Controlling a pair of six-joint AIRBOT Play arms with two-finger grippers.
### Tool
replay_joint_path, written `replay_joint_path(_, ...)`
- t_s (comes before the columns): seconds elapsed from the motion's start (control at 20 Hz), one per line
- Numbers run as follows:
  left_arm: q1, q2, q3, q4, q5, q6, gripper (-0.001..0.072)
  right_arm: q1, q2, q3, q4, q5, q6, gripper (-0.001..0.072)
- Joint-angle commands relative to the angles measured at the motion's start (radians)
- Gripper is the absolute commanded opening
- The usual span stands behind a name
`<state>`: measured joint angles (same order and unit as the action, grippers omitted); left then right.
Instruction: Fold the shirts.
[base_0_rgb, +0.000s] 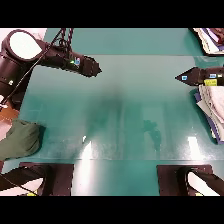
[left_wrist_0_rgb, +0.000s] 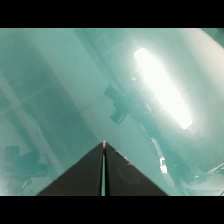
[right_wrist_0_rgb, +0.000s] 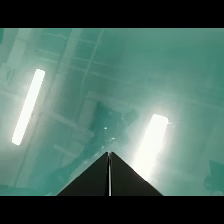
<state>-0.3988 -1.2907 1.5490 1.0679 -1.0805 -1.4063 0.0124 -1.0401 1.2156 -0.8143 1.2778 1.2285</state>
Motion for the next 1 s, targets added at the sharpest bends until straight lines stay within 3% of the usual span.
replay_joint_path(0.0,0.0,0.0,0.0,0.0,0.0,0.0,0.0035,0.002,0.001,0.001,0.001,-0.002,0.001,0.0014)
replay_joint_path(0.6,0.0,0.0,0.0,-0.004,0.006,-0.001,0.0035,0.002,0.001,0.0,0.001,0.007,0.001,0.0015)
replay_joint_path(0.75,0.006,0.001,0.008,0.002,0.087,0.0,0.0034,0.002,0.001,0.0,0.001,0.009,0.001,0.0014)
replay_joint_path(0.85,0.049,0.027,0.013,0.047,-0.025,0.0,0.0034,0.002,0.001,0.0,0.001,0.008,0.001,0.0014)
replay_joint_path(0.95,0.139,0.084,0.011,0.195,-0.216,-0.008,0.0034,0.002,0.001,0.0,0.001,0.013,0.001,0.0014)
